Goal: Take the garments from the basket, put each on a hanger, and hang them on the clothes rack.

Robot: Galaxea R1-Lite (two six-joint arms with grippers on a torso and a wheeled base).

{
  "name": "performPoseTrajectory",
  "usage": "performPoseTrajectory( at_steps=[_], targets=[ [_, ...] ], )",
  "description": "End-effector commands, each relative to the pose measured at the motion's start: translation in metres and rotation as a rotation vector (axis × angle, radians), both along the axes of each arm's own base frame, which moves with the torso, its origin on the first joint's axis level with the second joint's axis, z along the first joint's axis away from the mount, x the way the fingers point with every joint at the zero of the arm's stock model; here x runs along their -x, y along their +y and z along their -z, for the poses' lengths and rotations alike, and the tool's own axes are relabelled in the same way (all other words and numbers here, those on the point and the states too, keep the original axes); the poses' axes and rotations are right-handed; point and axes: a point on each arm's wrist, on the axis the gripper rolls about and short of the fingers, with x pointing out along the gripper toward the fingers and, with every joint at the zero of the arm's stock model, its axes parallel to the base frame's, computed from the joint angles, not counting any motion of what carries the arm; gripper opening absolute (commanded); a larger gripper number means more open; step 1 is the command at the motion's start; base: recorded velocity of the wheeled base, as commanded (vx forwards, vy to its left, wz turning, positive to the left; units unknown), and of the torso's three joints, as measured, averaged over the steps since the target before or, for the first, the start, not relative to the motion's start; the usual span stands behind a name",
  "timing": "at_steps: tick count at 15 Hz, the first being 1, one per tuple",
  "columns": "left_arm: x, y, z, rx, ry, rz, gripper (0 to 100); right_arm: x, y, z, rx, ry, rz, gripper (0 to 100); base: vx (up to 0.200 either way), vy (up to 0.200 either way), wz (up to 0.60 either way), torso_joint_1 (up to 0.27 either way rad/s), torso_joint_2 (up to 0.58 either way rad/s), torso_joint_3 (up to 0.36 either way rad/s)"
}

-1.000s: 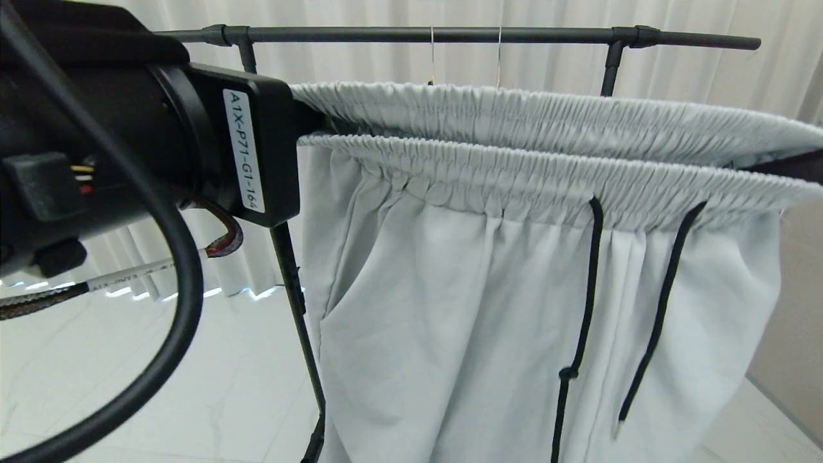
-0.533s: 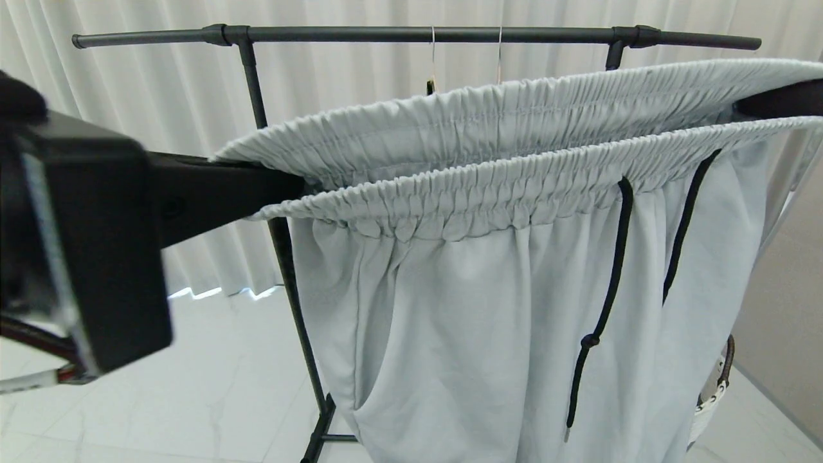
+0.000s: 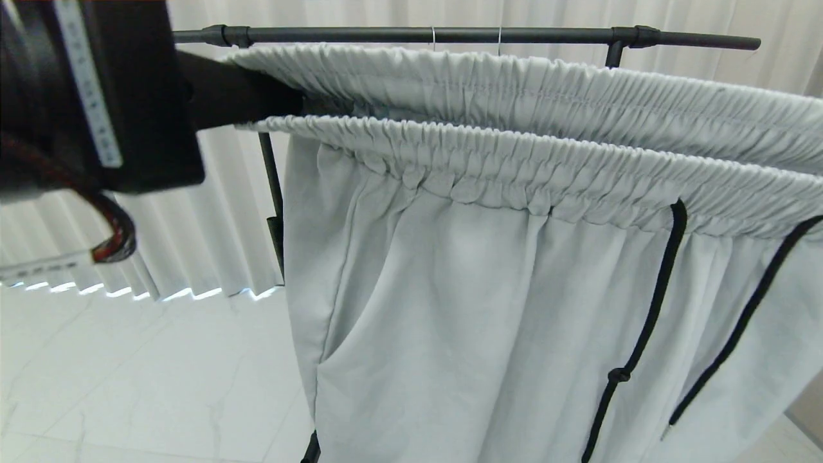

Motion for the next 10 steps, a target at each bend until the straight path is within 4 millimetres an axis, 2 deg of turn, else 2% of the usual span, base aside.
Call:
performPoseTrajectory(
  at_steps=[1, 3, 7, 9, 10],
  targets=[
    [-0.019, -0.012, -0.004, 0.009, -0.008, -0.062, 0, 0.026, -0.018, 0.005, 0.021, 0.009, -0.142, 0, 0.000, 0.000, 0.00, 0.000, 0.00, 0.000],
    [-0.022, -0.015, -0.010, 0.024, -0.019, -0.065, 0, 0.030, -0.020, 0.010, 0.034, 0.020, -0.190, 0, 0.000, 0.000, 0.00, 0.000, 0.00, 0.000],
    [-0.020, -0.013, -0.007, 0.013, -0.013, -0.065, 0, 0.029, -0.019, 0.010, 0.039, 0.018, -0.180, 0, 0.000, 0.000, 0.00, 0.000, 0.00, 0.000],
    [-0.017, -0.008, -0.003, -0.022, 0.006, -0.065, 0, 0.027, -0.019, 0.011, 0.056, 0.004, -0.127, 0, 0.000, 0.000, 0.00, 0.000, 0.00, 0.000],
    [-0.012, 0.001, 0.001, -0.084, 0.041, -0.065, 0, 0.022, -0.018, 0.013, 0.091, -0.016, -0.018, 0, 0.000, 0.000, 0.00, 0.000, 0.00, 0.000]
  ],
)
